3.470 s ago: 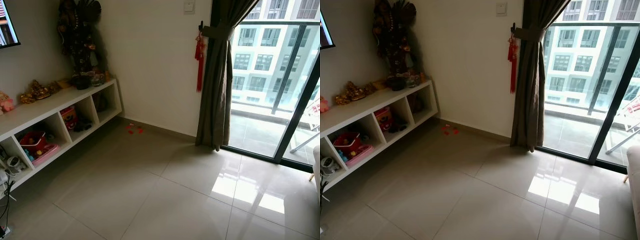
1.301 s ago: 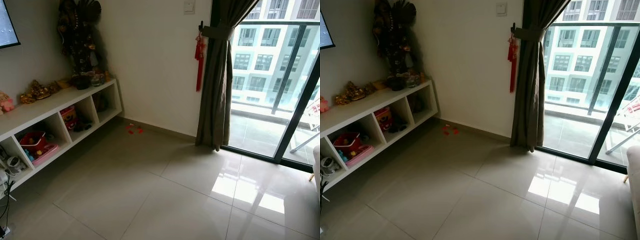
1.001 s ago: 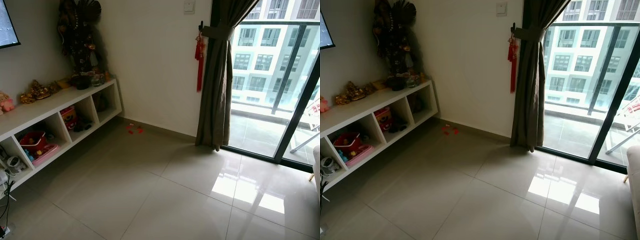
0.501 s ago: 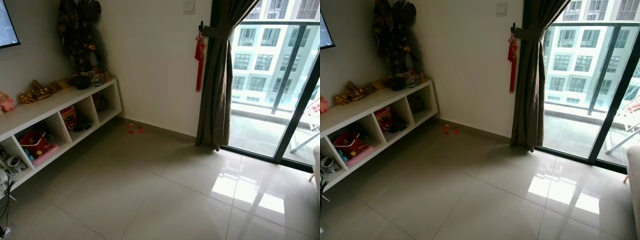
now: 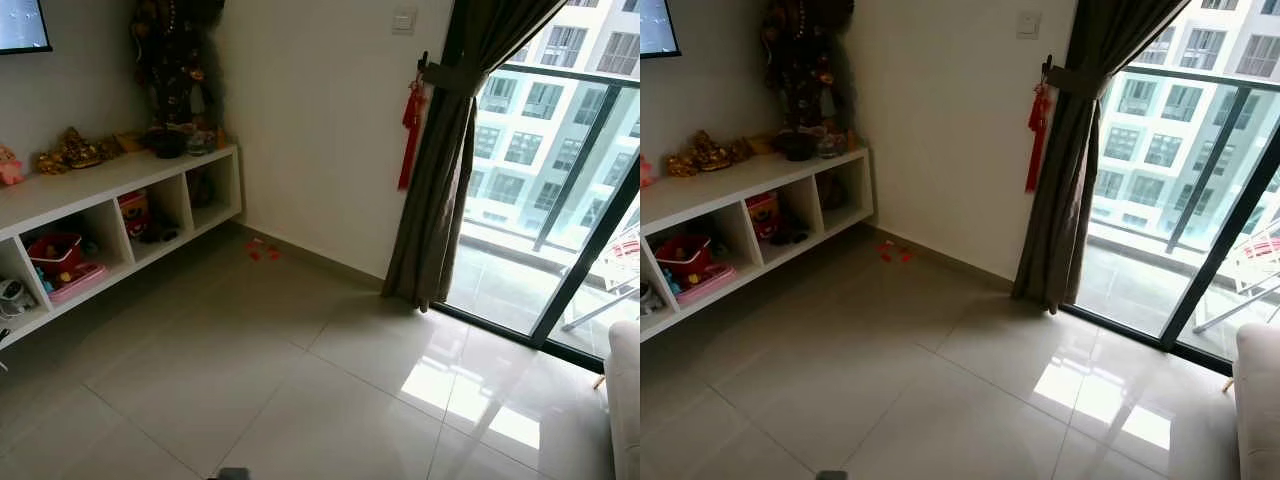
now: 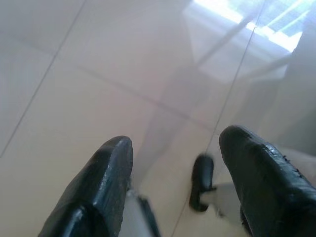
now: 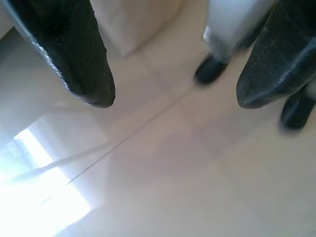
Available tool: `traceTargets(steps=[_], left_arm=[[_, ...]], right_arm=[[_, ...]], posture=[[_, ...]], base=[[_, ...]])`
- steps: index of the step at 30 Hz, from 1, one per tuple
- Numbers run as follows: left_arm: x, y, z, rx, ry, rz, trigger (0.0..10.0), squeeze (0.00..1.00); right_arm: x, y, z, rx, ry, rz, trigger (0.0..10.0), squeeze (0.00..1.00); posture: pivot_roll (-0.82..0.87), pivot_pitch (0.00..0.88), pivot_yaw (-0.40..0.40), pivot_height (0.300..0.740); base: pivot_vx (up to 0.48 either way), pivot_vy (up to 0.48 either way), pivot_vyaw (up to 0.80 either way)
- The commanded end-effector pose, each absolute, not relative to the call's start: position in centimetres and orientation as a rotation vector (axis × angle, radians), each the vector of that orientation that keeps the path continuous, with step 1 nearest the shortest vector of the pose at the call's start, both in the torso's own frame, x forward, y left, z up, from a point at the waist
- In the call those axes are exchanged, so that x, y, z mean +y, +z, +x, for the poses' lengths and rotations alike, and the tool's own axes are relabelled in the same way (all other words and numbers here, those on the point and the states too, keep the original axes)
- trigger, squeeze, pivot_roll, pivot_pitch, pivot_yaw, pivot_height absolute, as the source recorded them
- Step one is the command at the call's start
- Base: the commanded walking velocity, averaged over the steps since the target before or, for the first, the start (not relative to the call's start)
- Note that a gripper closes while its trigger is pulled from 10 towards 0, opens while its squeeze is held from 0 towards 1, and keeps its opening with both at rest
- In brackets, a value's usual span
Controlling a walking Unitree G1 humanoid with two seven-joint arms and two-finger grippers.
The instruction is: Move the pillow to the sofa from floor
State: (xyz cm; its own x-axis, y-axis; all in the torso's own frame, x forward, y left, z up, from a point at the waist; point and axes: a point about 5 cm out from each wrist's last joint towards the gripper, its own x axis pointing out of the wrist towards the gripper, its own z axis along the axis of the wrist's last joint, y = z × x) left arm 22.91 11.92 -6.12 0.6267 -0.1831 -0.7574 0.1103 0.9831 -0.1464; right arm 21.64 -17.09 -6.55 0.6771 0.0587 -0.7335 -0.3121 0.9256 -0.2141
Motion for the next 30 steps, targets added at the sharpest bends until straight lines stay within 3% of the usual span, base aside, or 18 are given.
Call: traceTargets(steps=[1,5,18,24,30], left_arm=[[12.6,-5.4,23.8,0.794,-0.143,-0.079,10.0,0.00],[13.2,-3.2,26.2,0.585,-0.134,-0.125,10.0,0.00],[15.5,-1.1,26.6,0.418,-0.278,-0.047,10.0,0.00],[15.3,-0.7,26.6,0.381,-0.298,-0.054,10.0,0.00],[13.4,-0.4,27.1,0.375,-0.363,-0.069,10.0,0.00]], right_arm=[[-17.7,-5.9,22.5,0.740,0.140,-0.310,10.0,0.00],[-18.6,-3.9,24.2,0.549,0.048,-0.319,10.0,0.00],[-20.0,-2.0,23.1,0.316,0.194,-0.192,10.0,0.00],[-20.1,-1.4,22.9,0.244,0.152,-0.185,10.0,0.00],[-19.2,-1.0,21.9,0.168,0.128,-0.154,10.0,0.00]], posture=[[0.12,0.000,-0.056,0.740],[0.12,0.000,-0.056,0.740],[0.07,0.000,-0.009,0.740],[0.02,0.000,0.017,0.740],[-0.05,0.006,0.065,0.740]], base=[[0.000,0.000,0.00],[0.000,0.000,0.00],[0.000,0.000,0.00],[0.000,0.000,0.00],[0.000,0.000,0.00]])
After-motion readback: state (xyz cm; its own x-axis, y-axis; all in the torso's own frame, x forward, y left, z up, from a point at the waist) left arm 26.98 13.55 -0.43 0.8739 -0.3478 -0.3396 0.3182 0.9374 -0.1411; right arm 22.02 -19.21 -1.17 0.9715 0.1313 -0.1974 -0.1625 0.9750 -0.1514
